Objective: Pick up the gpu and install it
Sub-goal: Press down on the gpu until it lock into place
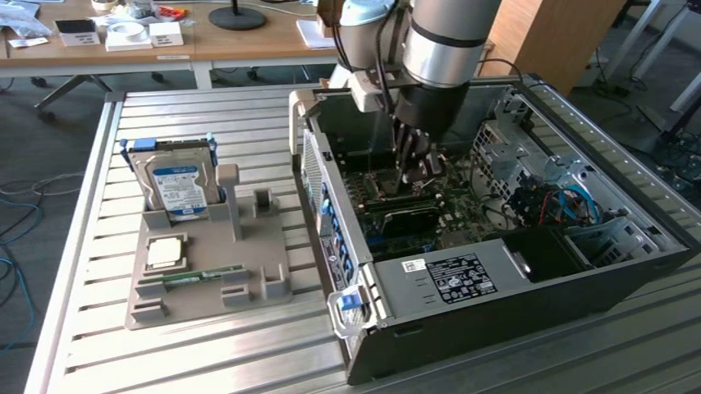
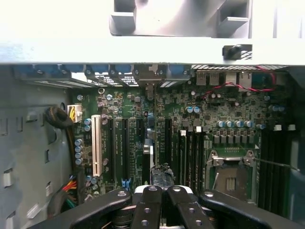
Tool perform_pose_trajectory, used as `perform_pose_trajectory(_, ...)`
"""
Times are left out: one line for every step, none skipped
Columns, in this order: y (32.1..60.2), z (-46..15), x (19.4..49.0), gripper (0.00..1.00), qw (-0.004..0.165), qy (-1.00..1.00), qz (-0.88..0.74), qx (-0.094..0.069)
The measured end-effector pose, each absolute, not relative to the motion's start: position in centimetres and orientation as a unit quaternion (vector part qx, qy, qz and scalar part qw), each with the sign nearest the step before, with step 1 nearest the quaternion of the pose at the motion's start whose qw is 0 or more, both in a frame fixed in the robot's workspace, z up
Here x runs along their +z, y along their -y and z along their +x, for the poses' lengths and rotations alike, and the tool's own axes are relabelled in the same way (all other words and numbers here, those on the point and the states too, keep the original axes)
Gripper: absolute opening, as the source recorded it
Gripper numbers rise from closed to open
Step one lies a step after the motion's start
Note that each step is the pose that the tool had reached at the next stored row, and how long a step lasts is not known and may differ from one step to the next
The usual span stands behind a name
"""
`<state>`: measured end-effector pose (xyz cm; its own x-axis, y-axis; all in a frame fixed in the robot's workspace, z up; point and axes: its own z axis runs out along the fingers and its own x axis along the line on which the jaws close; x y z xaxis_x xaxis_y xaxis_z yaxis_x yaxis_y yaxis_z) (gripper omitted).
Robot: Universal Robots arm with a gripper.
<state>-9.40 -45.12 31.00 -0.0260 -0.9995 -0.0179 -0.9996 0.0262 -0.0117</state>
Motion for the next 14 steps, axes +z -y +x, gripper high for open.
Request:
perform_pose_trajectory(45.1,-9.4,31.2,0.11,0.010,-0.716,-0.698,0.002)
perform_pose_trajectory(45.1,-9.4,31.5,0.11,0.010,-0.716,-0.698,0.002)
perform_pose_trajectory(45.1,-9.4,31.7,0.11,0.010,-0.716,-0.698,0.002)
perform_pose_trajectory(45.1,-9.4,31.9,0.11,0.010,-0.716,-0.698,0.002)
perform_pose_trajectory(45.0,-9.4,32.2,0.11,0.010,-0.716,-0.698,0.002)
perform_pose_trajectory(45.0,-9.4,32.4,0.11,0.010,-0.716,-0.698,0.001)
perform_pose_trajectory(45.0,-9.4,32.7,0.11,0.010,-0.716,-0.698,0.001)
perform_pose_trajectory(45.0,-9.4,32.9,0.11,0.010,-0.716,-0.698,0.001)
perform_pose_trajectory(45.0,-9.4,33.1,0.11,0.009,-0.716,-0.698,0.001)
perform_pose_trajectory(45.0,-9.4,33.3,0.11,0.009,-0.716,-0.698,0.001)
perform_pose_trajectory(45.0,-9.4,33.3,0.11,0.009,-0.716,-0.698,0.001)
perform_pose_trajectory(45.0,-9.4,33.3,0.11,0.009,-0.716,-0.698,0.001)
perform_pose_trajectory(45.0,-9.4,33.3,0.11,0.009,-0.716,-0.698,0.001)
perform_pose_trajectory(45.0,-9.4,33.3,0.11,0.009,-0.716,-0.698,0.001)
